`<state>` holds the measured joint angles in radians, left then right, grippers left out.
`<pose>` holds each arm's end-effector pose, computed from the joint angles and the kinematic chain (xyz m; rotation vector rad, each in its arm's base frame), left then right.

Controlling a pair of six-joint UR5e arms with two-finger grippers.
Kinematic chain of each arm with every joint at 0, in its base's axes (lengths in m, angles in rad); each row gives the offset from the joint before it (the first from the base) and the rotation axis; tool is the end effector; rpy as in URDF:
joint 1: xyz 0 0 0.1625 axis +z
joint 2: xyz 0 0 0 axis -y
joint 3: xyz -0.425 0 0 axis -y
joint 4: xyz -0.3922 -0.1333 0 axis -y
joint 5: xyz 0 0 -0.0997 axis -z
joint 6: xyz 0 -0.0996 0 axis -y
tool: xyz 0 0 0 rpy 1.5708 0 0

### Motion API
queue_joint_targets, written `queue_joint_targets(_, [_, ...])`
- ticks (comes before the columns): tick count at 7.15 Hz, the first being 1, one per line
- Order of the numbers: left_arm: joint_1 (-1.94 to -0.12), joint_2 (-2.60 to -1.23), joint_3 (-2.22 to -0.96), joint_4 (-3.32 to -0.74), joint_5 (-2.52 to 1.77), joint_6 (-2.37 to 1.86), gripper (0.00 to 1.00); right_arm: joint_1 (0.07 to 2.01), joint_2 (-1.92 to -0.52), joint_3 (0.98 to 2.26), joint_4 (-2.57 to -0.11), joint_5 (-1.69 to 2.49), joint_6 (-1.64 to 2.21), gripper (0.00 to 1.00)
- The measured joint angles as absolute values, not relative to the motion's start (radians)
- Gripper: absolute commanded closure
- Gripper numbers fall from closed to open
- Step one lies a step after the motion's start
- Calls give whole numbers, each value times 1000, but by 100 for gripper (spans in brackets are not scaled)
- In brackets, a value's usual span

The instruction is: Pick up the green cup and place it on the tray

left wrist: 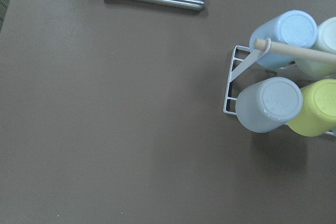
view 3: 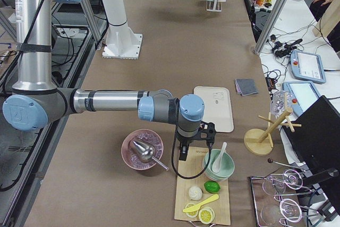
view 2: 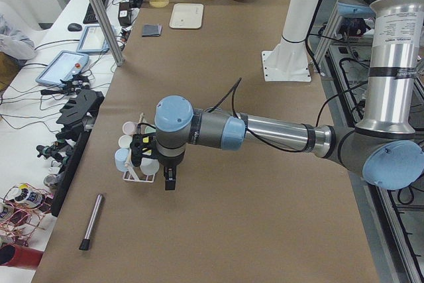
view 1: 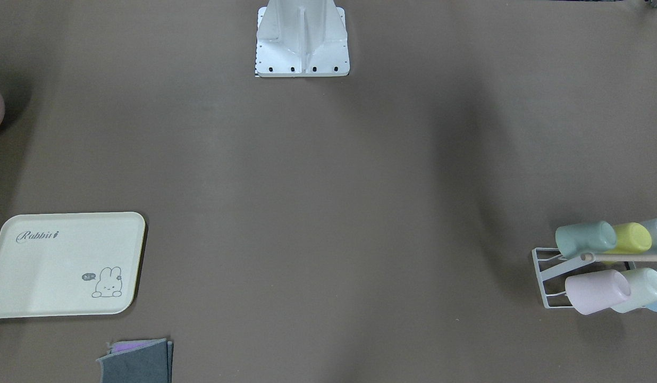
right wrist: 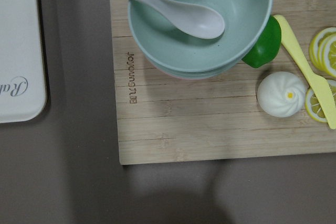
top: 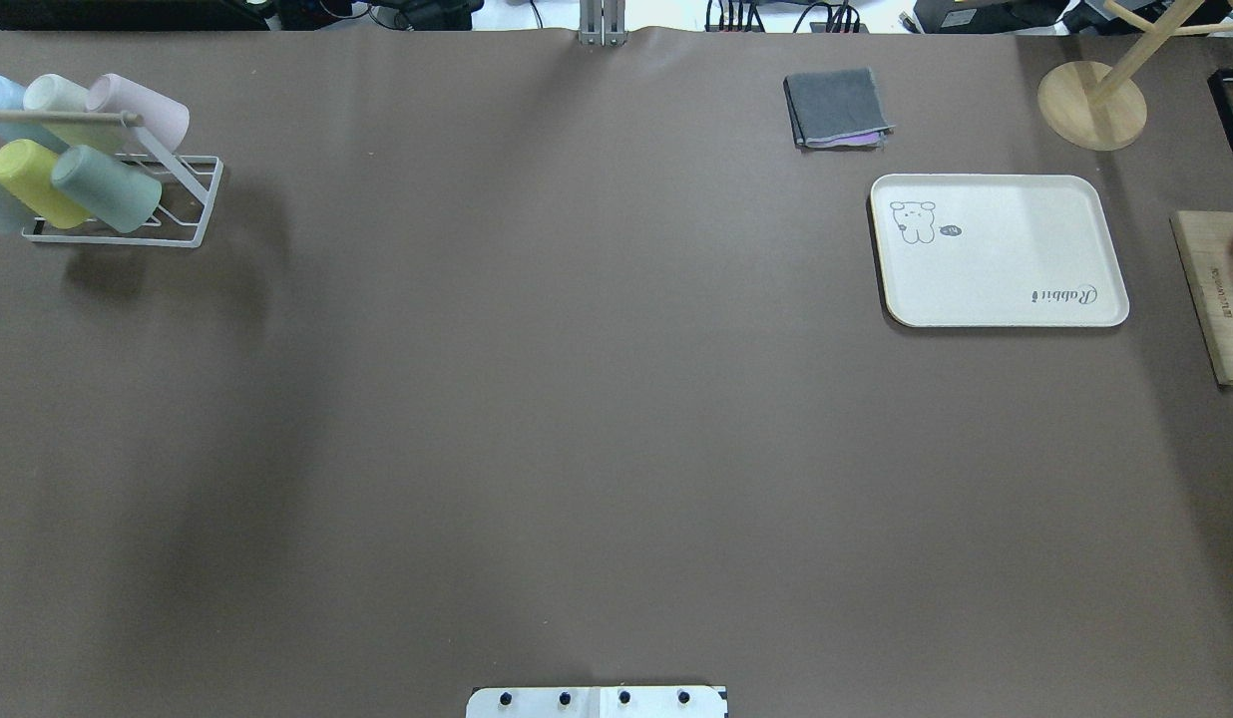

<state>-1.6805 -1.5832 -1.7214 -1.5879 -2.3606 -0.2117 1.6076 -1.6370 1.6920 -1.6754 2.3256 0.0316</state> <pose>-0.1172 -0.4930 0.5749 0.1306 0.7970 -0.2327 0.0819 -0.4568 0.6424 -0.0453 -0.7550 0.0838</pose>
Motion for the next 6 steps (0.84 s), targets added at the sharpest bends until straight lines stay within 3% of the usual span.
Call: queue_joint_targets(6, [-1678, -1554, -1804, -1586, -2352, -199, 2, 1608, -1627, 1676, -1674, 2327, 32, 0])
